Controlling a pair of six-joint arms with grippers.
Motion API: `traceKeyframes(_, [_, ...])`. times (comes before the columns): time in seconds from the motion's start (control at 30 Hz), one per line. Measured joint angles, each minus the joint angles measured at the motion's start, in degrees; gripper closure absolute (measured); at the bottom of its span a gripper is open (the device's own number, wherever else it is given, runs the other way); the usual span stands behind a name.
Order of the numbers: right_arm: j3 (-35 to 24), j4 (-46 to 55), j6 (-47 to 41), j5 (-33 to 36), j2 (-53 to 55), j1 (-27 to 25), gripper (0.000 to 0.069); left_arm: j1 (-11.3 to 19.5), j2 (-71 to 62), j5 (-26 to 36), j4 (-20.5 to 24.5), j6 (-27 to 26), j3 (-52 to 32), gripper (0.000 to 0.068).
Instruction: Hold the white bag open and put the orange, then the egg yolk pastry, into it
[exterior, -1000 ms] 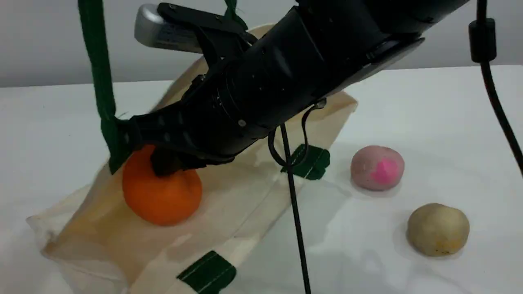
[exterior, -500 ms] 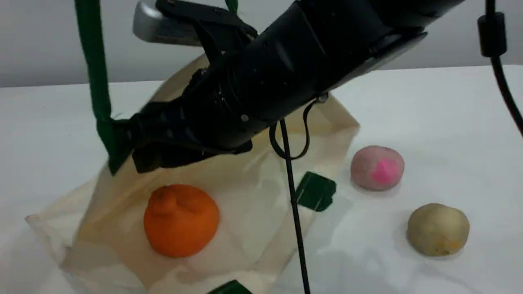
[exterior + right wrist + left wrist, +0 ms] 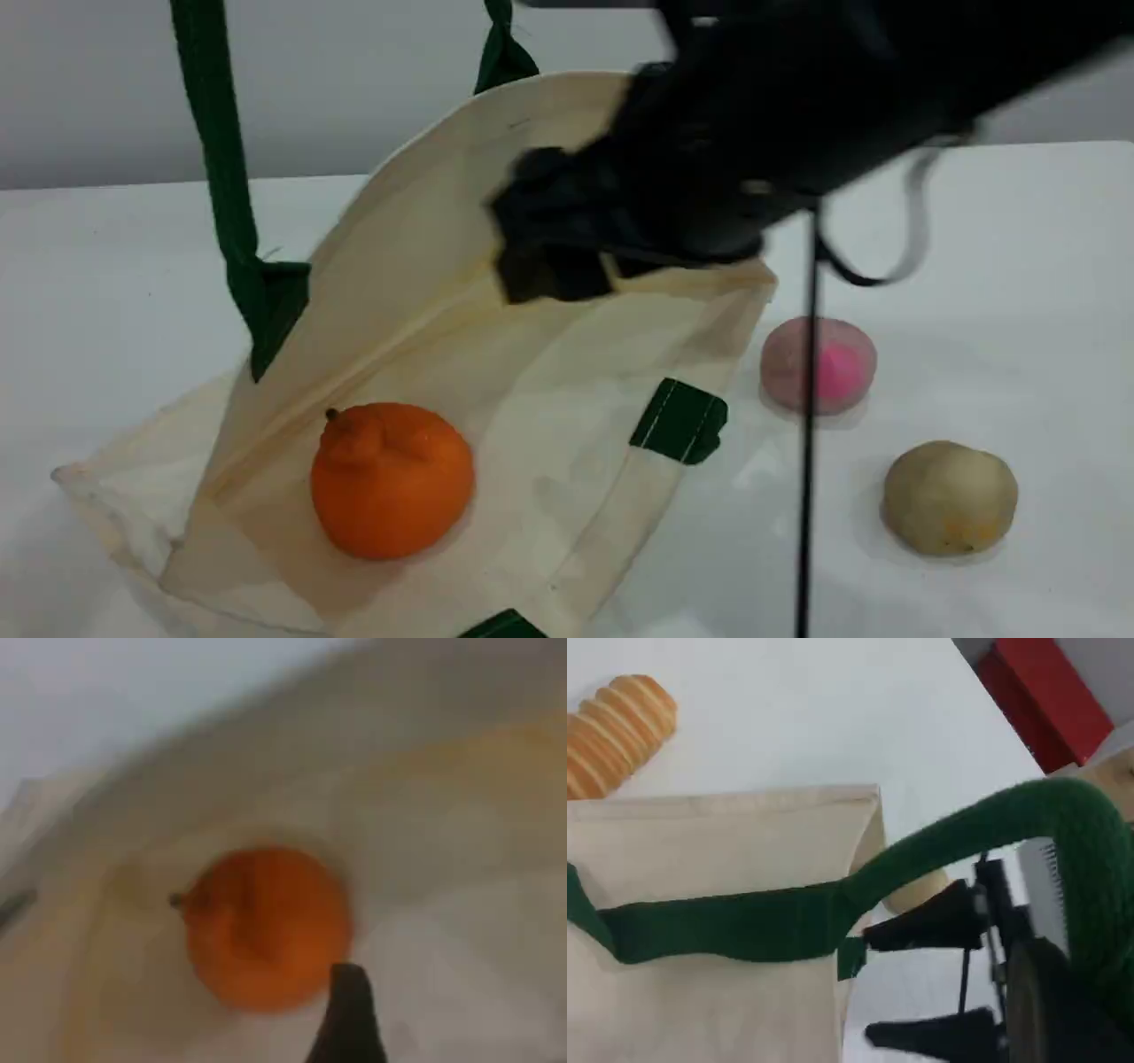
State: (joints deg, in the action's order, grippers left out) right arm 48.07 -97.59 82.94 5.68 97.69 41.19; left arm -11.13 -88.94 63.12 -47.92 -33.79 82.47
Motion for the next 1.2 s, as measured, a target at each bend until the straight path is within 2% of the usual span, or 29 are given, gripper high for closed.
traceKeyframes(0.17, [-7.54, 0.0, 0.0, -0.06, -2.9, -5.05, 0.0178, 0.0, 0.0, 0.0, -0.04, 0.0, 0.0, 0.0618])
traceKeyframes(0.33, [-11.73, -2.01, -0.59, -2.61, -2.9, -9.71, 0.0178, 0.0, 0.0, 0.0, -0.04, 0.0, 0.0, 0.0618])
traceKeyframes(0.47, [-12.15, -2.59, -0.54, -7.3, -2.8, -11.64, 0.0178, 0.0, 0.0, 0.0, -0.04, 0.0, 0.0, 0.0618])
traceKeyframes(0.67, [-12.2, -2.54, -0.47, -12.44, 0.73, -11.64, 0.0178, 0.0, 0.0, 0.0, -0.04, -0.04, 0.0, 0.0618])
traceKeyframes(0.93, [-12.2, -2.25, -0.41, -12.2, 8.74, -11.64, 0.0191, 0.0, 0.0, 0.0, -0.04, -0.23, 0.0, 0.0618])
traceKeyframes(1.2, [-12.05, -1.66, -0.01, -12.86, 14.58, -11.64, 0.0232, 0.0, 0.0, 0.0, -0.04, -0.23, 0.0, 0.0618])
